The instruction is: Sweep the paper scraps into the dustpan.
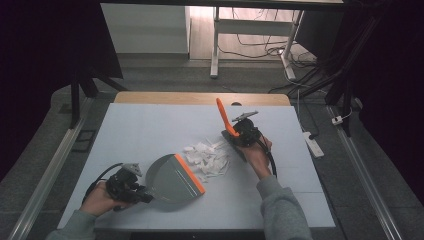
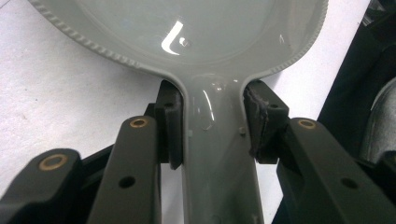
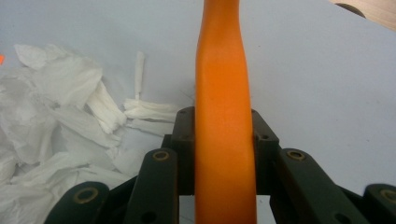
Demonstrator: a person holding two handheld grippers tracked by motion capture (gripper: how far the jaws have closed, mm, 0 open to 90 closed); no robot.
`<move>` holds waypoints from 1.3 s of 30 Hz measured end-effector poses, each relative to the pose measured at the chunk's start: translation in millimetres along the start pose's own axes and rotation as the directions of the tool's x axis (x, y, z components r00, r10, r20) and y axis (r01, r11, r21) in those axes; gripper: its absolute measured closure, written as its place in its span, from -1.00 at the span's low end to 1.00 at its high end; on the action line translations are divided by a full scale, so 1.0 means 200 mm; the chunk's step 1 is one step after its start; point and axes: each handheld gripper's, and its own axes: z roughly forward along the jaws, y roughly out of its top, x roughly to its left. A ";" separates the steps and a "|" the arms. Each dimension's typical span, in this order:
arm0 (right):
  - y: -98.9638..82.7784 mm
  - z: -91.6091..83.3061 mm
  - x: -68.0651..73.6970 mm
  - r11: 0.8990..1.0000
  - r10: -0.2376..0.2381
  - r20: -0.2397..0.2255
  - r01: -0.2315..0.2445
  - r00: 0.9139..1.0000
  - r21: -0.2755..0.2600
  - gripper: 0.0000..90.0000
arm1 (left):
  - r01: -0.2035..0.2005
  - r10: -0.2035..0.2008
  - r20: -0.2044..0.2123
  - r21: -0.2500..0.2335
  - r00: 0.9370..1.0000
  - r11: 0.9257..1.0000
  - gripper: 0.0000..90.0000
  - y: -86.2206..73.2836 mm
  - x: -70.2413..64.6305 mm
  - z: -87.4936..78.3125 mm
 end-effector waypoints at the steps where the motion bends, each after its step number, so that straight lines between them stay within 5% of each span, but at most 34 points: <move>1: 0.00 0.00 0.01 1.000 -0.001 -0.003 0.001 1.000 0.001 0.56 | 0.000 0.000 0.000 0.000 1.000 1.000 0.36 0.00 0.00 0.00; 22: 0.04 0.05 0.10 0.998 -0.062 -0.023 0.063 0.998 0.020 0.56 | 0.004 -0.004 -0.007 -0.004 1.000 1.000 0.36 0.00 -0.01 0.00; 39: 0.06 0.06 0.25 0.991 -0.131 -0.093 0.133 0.987 0.007 0.56 | 0.008 -0.008 -0.005 -0.005 1.000 1.000 0.36 0.01 -0.01 0.01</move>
